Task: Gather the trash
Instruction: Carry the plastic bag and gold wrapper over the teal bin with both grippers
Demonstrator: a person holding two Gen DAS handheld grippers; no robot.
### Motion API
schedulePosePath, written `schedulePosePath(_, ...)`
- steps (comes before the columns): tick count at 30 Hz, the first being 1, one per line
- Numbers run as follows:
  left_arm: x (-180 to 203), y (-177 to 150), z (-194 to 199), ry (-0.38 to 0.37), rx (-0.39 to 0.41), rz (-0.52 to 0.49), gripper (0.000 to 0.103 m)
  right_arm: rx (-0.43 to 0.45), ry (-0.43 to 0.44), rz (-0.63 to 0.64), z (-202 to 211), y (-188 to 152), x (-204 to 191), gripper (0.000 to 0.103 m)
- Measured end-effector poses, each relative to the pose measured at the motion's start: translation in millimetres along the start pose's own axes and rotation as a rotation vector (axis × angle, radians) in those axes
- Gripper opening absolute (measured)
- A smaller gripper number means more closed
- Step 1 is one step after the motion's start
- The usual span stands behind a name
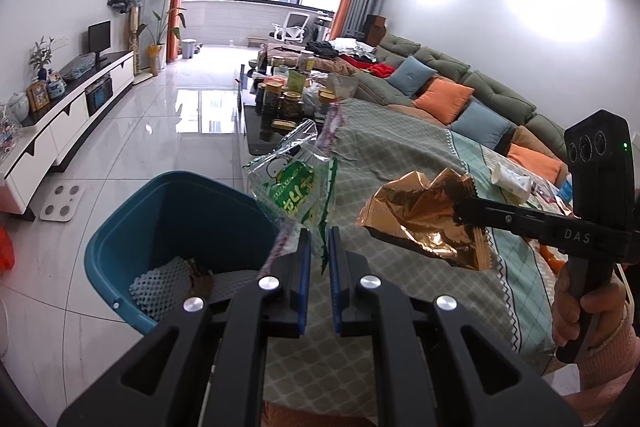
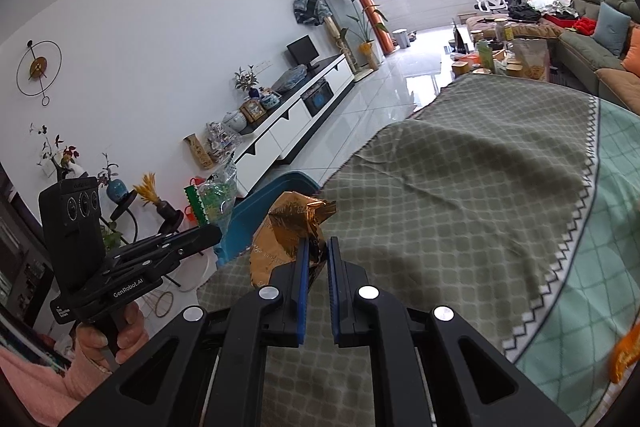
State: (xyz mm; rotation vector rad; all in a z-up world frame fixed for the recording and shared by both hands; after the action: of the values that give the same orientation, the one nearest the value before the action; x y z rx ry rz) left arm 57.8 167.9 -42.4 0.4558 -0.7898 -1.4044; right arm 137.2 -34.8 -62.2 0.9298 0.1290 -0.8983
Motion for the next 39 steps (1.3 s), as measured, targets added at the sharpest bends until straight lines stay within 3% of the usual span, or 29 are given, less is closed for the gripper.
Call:
schedulePosePath(21,-58.4,-2.6,6.8,0.097,0.003,0.097,0.01,-0.043,0.022,0.065,-47.4,34.9,-31.2,0.009)
schedulePosePath(39,-82.3,-14.3,-20.7,0.12,-0.072,0.165,0.011,-0.097,-0.026,0.103,-91.7,46.5,-53.0,0.009)
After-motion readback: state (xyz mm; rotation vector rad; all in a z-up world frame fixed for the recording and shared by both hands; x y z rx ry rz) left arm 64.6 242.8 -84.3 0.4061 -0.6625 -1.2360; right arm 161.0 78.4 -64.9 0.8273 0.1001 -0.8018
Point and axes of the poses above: each gripper's, at about its wrist camera, not at the fingertips, and z roughly against the way its jaws point, x to its right, y to its top, the point moved 4 cm from there along -z, roughly the way its jaws point, and after that the axes turned 7 degrees about -x, right-handed, at the moved point
